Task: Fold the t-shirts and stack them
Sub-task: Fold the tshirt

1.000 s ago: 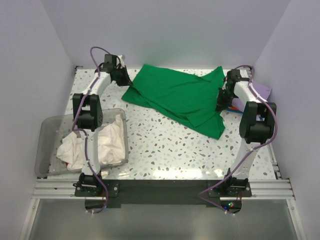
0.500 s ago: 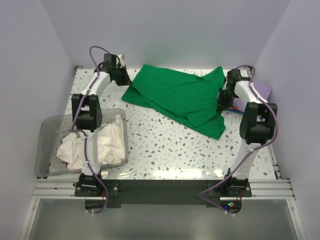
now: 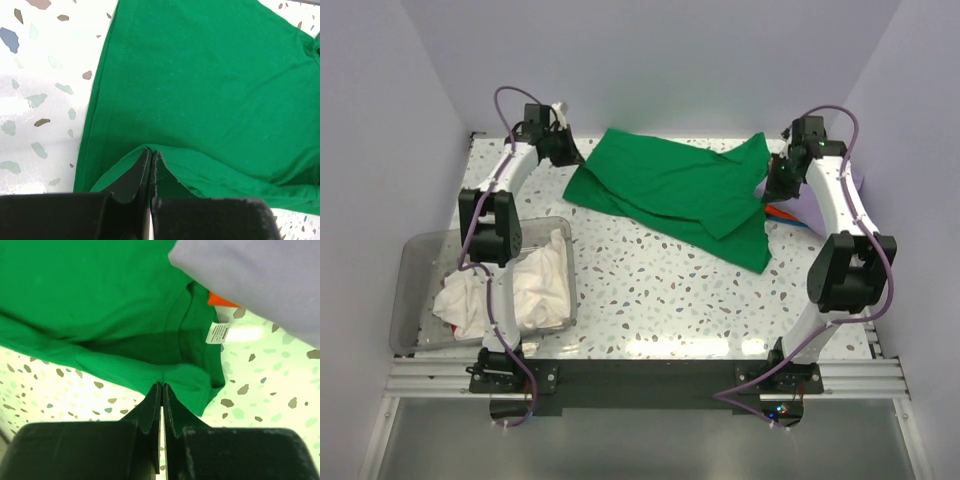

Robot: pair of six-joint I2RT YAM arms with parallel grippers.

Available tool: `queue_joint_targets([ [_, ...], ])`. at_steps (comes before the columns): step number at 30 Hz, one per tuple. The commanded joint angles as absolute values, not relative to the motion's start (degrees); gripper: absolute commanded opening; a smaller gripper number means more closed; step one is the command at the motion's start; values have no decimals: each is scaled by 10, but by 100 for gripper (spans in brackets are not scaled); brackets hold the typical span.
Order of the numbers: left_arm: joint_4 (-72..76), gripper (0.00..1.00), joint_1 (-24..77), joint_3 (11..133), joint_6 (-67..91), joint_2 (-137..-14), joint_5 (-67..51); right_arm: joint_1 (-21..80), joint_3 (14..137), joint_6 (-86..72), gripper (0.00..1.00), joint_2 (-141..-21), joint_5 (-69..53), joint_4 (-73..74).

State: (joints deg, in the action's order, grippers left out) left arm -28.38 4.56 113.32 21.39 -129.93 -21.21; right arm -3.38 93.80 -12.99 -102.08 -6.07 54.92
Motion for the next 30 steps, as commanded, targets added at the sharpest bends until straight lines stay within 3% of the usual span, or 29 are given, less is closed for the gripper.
queue_joint_targets([
  [1, -251, 0, 40, 1129, 200, -1258, -228, -33, 983, -137, 0, -994, -56, 577],
  [22, -215, 2, 40, 1210, 209, -1330, -254, -33, 1075, -133, 0, -1099, -18, 580],
  [25, -212, 35, 40, 1216, 208, -1341, -257, -33, 1106, -133, 2, -1129, -17, 583],
  [26, -213, 45, 40, 1218, 208, -1344, -256, -33, 1129, -133, 22, -1136, -17, 586],
  [27, -219, 59, 40, 1218, 209, -1344, -252, -33, 1143, -132, 33, -1152, -18, 595],
  [29, -230, 70, 40, 1213, 206, -1337, -230, -33, 1178, -133, 53, -1159, -22, 610],
  [30, -245, 72, 40, 1208, 203, -1332, -218, -33, 1180, -135, 56, -1156, -25, 611],
])
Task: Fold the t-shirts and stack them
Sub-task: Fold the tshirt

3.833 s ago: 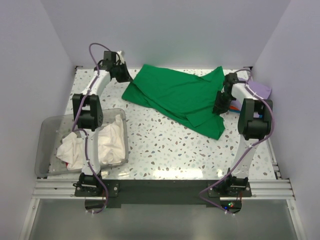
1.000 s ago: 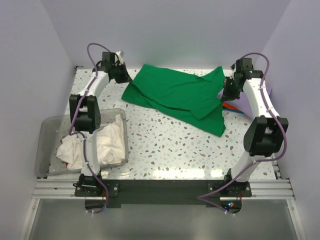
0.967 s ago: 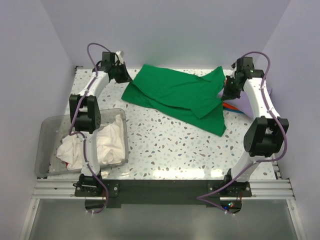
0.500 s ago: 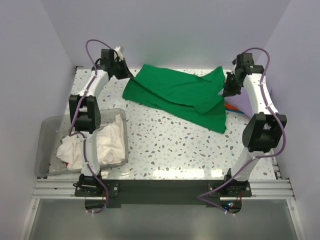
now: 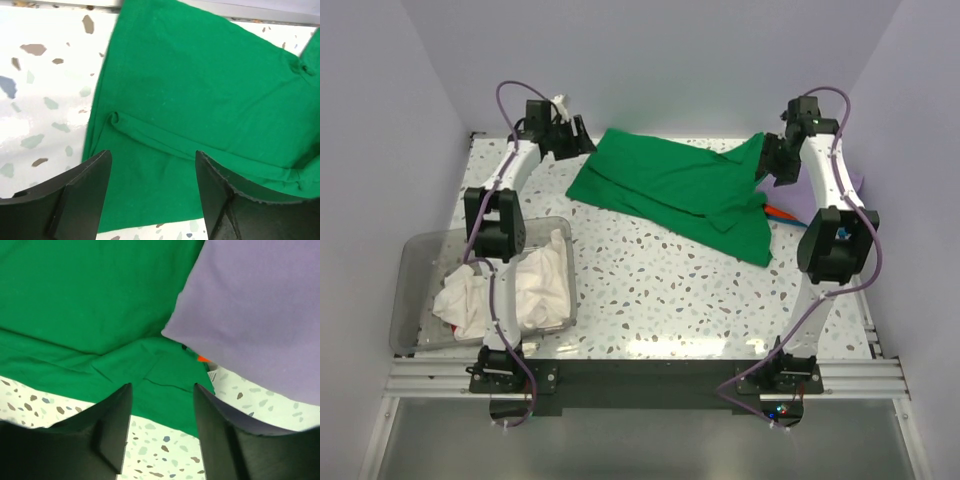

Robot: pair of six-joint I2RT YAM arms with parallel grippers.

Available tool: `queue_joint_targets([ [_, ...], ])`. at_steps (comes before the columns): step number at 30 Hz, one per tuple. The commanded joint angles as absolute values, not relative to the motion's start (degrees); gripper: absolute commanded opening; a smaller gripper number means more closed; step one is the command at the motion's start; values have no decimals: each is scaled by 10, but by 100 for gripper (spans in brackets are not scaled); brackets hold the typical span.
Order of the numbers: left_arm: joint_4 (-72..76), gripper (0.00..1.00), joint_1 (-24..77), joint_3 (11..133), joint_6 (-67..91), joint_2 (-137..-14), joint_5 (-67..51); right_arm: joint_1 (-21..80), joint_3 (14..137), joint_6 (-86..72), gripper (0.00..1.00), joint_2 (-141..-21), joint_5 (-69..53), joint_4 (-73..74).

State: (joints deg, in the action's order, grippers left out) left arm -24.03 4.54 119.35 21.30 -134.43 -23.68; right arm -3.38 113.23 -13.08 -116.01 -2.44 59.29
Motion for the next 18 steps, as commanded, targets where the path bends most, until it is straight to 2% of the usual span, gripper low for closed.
queue_joint_targets([
  [1, -252, 73, 40, 1190, 199, -1325, -190, -33, 1172, -137, 61, -1150, -26, 609],
  [3, -268, 75, 40, 1163, 191, -1301, -162, -33, 1143, -141, 63, -1130, -39, 595],
  [7, -284, 75, 40, 1076, 184, -1260, -107, -33, 984, -149, 64, -1044, -67, 553],
  [13, -318, 73, 40, 1031, 167, -1248, -65, -33, 788, -153, 64, -966, -72, 499],
  [18, -331, 73, 40, 1030, 166, -1263, -57, -33, 722, -162, 64, -943, -70, 472],
])
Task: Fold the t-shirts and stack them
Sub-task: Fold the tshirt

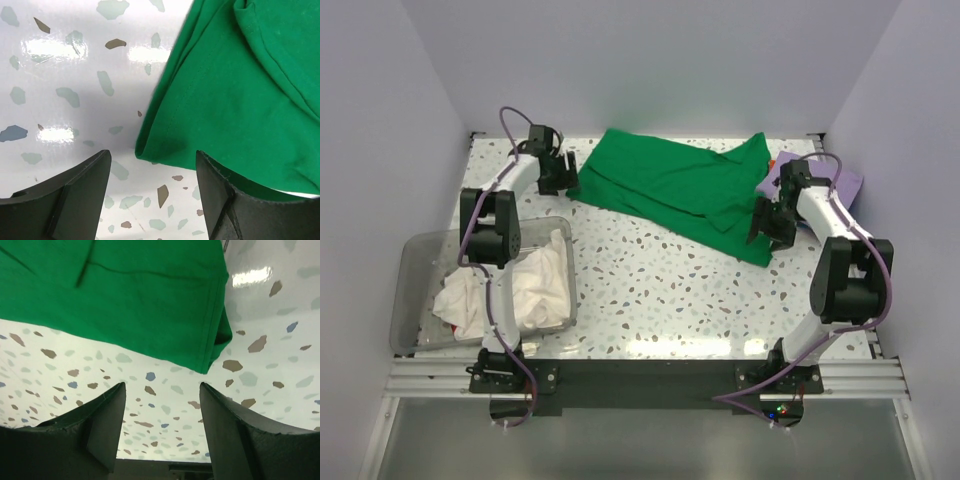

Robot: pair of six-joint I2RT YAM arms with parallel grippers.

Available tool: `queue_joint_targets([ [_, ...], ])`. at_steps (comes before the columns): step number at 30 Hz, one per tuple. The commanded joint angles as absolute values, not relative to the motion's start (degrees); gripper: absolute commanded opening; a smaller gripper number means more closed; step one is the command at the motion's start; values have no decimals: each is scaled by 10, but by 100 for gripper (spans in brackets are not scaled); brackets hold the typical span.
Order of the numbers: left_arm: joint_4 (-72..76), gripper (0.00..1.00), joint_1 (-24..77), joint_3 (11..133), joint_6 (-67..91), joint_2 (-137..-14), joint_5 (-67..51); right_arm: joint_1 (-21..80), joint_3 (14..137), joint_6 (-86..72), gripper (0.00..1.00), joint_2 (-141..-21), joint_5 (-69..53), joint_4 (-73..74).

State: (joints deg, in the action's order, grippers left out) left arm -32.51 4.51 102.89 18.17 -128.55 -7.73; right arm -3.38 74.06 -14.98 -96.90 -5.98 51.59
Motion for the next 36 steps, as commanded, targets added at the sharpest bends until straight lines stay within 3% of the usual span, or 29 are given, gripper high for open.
queue_joint_targets([
  [1, -331, 73, 40, 1030, 167, -1267, -58, -33, 712, -163, 64, -942, -69, 470],
  [12, -284, 68, 40, 1023, 200, -1294, -136, -36, 665, -170, 65, -951, -36, 455],
  [23, -279, 42, 40, 1025, 204, -1317, -141, -57, 635, -164, 59, -992, -31, 423],
  [26, -277, 30, 40, 1025, 204, -1322, -142, -60, 629, -162, 56, -1010, -27, 413],
  [29, -277, 15, 40, 1027, 202, -1325, -130, -62, 626, -160, 49, -1024, -21, 403],
  [31, -280, 2, 39, 1027, 197, -1324, -119, -63, 631, -156, 38, -1030, -18, 406],
  [34, -278, 0, 35, 1020, 189, -1311, -97, -63, 637, -152, 16, -1031, -12, 414],
  [36, -272, 0, 32, 1012, 186, -1297, -86, -63, 644, -150, 11, -1027, -15, 422],
])
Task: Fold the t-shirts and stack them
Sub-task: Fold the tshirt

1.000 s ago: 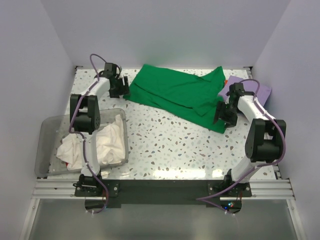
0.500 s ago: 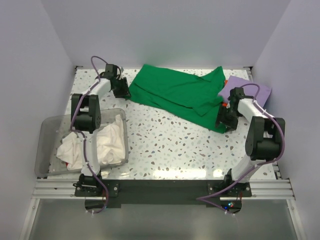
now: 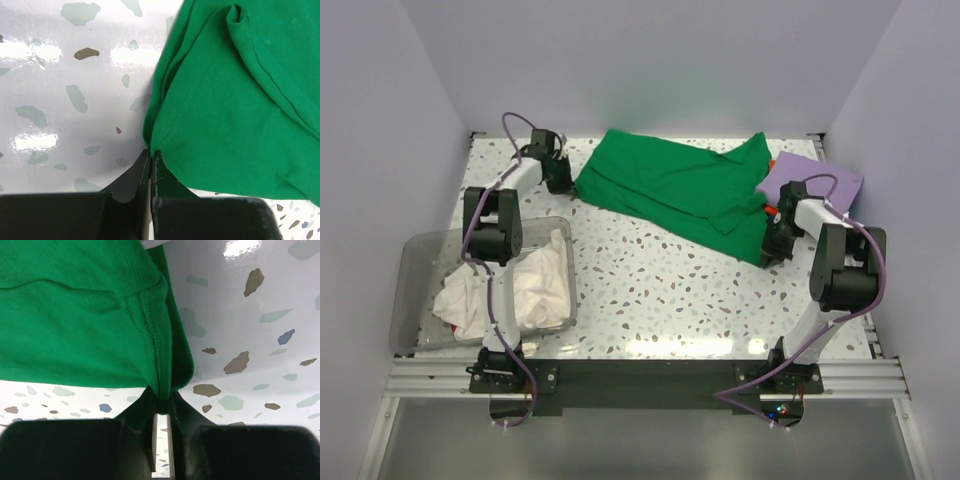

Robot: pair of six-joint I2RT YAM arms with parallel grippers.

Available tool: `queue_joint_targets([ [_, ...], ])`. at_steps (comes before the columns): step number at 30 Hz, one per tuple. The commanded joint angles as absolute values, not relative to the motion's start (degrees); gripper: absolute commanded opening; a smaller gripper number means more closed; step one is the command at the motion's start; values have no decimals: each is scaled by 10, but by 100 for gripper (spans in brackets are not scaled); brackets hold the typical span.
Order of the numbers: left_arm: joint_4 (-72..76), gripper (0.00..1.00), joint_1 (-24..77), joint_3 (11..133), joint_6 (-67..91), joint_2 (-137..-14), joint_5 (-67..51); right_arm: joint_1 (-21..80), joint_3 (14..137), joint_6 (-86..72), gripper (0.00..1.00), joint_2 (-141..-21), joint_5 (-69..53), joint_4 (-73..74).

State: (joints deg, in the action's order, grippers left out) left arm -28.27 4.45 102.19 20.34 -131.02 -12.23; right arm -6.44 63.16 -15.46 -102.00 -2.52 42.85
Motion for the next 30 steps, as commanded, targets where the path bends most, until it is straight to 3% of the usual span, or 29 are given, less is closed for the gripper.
queue_joint_targets([
  [1, -266, 0, 26, 1008, 185, -1292, -83, -63, 647, -146, 8, -1023, -15, 431],
  [19, -240, 0, -20, 925, 122, -1195, -34, -47, 613, -134, 0, -956, -65, 526],
  [30, -176, 0, -25, 831, 95, -1120, -41, -44, 596, -138, 0, -923, -62, 552],
])
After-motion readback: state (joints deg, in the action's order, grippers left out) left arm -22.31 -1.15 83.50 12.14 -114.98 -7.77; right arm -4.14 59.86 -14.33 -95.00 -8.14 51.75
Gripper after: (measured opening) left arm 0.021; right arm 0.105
